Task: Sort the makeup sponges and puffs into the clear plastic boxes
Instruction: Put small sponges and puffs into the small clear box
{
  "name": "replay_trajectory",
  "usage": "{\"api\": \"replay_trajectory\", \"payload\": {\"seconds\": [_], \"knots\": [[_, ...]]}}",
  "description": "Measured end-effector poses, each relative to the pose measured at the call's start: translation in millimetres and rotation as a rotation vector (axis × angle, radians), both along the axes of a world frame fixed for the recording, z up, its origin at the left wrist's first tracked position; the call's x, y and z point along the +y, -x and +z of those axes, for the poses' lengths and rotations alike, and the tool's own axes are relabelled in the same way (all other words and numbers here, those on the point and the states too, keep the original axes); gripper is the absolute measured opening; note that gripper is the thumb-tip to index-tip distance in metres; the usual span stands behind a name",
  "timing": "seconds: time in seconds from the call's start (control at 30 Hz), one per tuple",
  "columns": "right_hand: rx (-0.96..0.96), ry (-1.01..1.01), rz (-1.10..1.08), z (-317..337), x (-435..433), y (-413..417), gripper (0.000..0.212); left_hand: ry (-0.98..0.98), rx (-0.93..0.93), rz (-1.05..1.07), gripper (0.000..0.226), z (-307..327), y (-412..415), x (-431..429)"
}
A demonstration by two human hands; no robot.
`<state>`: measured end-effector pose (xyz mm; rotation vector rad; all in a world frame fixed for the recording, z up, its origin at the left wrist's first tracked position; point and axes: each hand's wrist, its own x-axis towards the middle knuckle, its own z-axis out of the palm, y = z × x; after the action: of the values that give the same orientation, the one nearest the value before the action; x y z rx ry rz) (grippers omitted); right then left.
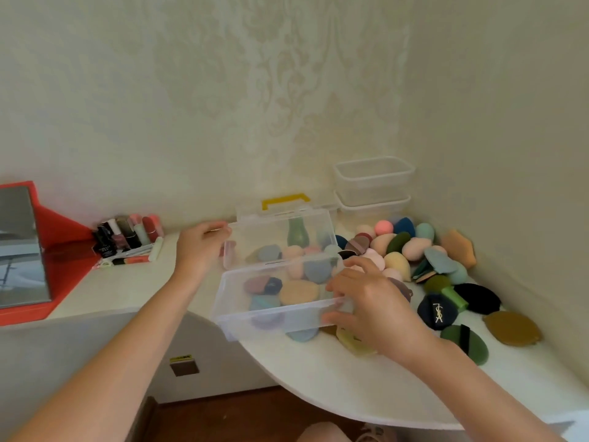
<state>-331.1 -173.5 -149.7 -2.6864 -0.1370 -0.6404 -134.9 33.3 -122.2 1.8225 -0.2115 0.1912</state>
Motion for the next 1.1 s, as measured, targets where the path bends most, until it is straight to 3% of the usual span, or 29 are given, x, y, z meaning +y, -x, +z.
{"api": "replay_trajectory", "payload": {"seconds": [0.1, 0.3, 0.53, 0.7, 0.8, 1.0, 1.1], "knots": [[-0.014, -0.074, -0.007, 20, 0, -4, 0.027, 0.129, 0.018, -0.048, 0.028, 20, 0, 5], [-0.272, 0.014, -0.013, 43, 9, -35, 0.023, 0.17, 0.235, -0.252, 0.043, 38, 7, 14], [-0.381, -0.007, 0.055, 44, 42, -71, 0.025, 0.098, -0.006, -0.126, 0.042, 39, -11, 38], [-0.282, -0.195, 0.176, 35, 69, -85, 0.019, -0.006, -0.078, -0.092, 0.035, 38, -21, 84], [-0.116, -0.286, 0.197, 34, 74, -80, 0.029, -0.045, -0.019, -0.082, 0.024, 33, -23, 118], [0.291, 0.042, -0.167, 30, 57, -81, 0.012, -0.072, 0.092, -0.084, 0.016, 11, -16, 154], [0.459, 0.108, -0.341, 27, 57, -85, 0.023, 0.002, 0.114, -0.032, 0.015, -3, -16, 160]]}}
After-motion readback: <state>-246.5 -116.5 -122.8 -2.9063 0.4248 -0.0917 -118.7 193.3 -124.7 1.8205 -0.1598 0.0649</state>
